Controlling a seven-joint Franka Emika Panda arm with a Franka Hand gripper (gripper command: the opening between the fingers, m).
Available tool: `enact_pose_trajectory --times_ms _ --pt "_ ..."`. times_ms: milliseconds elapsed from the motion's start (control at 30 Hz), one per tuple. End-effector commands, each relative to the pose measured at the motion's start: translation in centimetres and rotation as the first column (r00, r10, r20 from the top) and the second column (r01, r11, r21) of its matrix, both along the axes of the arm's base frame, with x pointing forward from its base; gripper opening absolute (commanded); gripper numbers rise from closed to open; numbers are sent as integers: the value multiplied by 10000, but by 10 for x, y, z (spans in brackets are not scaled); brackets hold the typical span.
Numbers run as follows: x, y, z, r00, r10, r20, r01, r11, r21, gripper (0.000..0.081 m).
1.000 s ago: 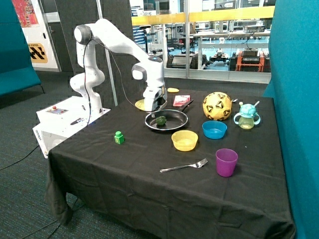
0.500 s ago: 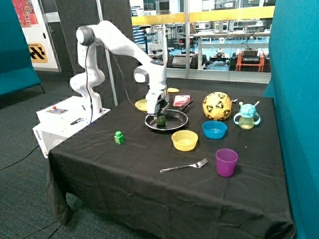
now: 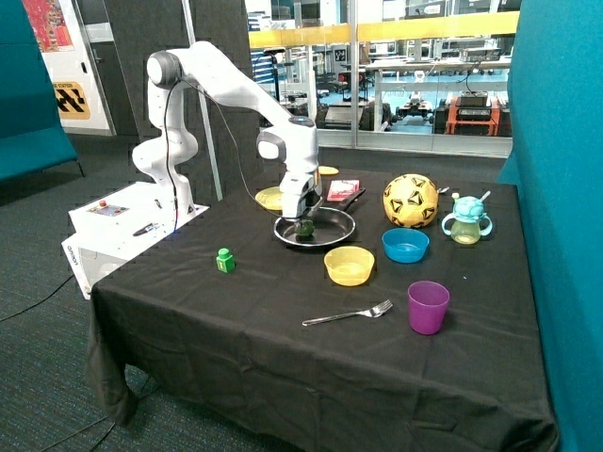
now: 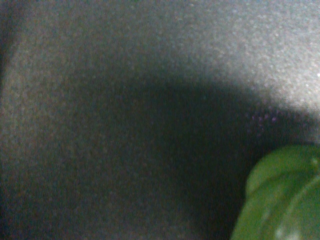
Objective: Cook the capsicum and place it on a plate
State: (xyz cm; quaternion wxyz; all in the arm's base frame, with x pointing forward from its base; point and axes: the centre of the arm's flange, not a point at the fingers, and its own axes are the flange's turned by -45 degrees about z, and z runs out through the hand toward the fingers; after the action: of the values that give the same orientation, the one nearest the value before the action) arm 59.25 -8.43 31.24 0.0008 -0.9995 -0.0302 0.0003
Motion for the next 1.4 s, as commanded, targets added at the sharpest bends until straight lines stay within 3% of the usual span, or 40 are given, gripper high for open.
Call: enact_pose_trajectory --times_ms 0,1233,1300,1367 --pt "2 5 -8 10000 32 7 -32 10000 -16 700" --pt "1 -5 -21 9998 -201 7 201 9998 -16 673" --pt "2 -5 -21 9998 -219 7 219 9998 -16 658" --pt "3 -4 -20 9998 -213 7 213 9998 -16 575"
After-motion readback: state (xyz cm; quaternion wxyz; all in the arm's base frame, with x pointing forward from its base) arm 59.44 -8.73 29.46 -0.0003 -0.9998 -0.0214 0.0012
